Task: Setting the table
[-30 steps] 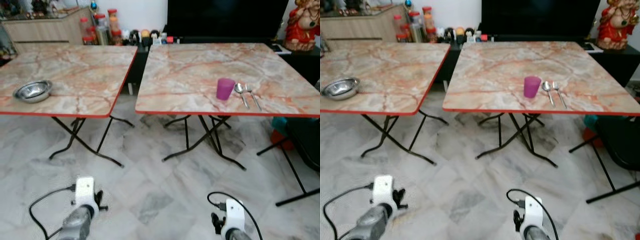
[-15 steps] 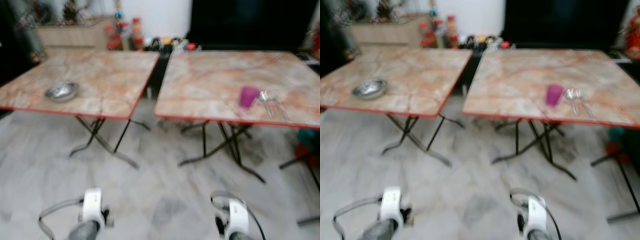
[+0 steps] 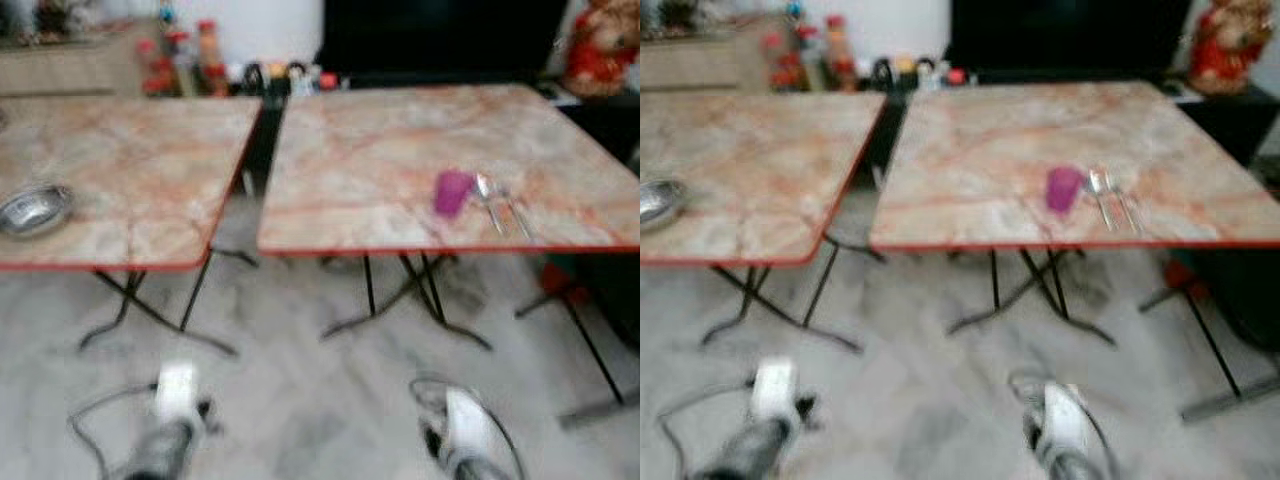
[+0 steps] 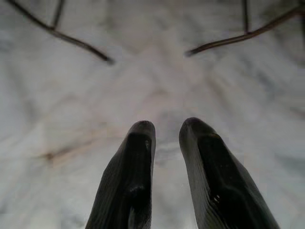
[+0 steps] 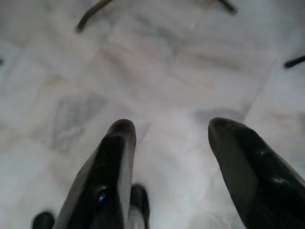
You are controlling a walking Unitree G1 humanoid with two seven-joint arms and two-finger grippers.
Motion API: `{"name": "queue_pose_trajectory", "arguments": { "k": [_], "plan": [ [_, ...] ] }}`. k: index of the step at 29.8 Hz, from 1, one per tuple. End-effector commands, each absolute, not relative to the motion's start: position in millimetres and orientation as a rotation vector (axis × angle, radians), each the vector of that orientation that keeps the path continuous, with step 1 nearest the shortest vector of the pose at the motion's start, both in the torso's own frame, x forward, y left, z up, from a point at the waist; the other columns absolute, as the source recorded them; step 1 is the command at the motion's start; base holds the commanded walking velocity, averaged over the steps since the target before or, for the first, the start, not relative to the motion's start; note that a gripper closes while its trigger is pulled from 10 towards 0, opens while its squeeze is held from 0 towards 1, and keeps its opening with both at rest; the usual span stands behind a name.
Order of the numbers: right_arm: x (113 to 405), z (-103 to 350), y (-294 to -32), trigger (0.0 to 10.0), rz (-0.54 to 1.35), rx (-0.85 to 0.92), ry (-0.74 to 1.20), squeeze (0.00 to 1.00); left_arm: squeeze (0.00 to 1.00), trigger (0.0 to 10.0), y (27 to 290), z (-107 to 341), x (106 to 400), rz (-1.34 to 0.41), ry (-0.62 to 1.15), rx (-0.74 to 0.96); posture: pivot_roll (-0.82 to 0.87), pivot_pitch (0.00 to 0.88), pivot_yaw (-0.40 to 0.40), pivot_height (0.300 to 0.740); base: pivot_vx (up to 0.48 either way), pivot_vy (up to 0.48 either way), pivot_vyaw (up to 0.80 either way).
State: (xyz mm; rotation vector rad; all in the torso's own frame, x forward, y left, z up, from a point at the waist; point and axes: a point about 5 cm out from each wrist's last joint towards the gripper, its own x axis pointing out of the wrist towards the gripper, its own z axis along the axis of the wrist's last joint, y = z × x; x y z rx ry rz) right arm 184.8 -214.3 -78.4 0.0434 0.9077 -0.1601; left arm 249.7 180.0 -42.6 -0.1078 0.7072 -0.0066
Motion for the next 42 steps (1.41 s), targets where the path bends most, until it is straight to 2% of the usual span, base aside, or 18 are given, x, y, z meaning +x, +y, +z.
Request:
{"name": "queue_pose_trajectory", "arguments": {
  "k": [1, 21, 42],
  "plan": [
    [201, -73, -194, 10.0, -0.104, 0.061, 0.866, 0.00, 0.00, 10.0, 204, -45, 242, 0.053, 0.730, -0.079, -0.02, 0.000, 0.009, 0.740, 0.409, 0.000, 0.00],
    [199, -74, -195, 10.0, -0.104, 0.072, 0.870, 0.00, 0.00, 10.0, 201, -46, 242, 0.057, 0.744, -0.074, -0.02, 0.000, 0.005, 0.740, 0.397, 0.000, 0.00],
    [201, -73, -192, 10.0, -0.108, 0.095, 0.862, 0.00, 0.00, 10.0, 215, -45, 240, 0.128, 0.748, -0.088, -0.07, 0.000, 0.021, 0.740, 0.000, 0.000, 0.00]
  ]
}}
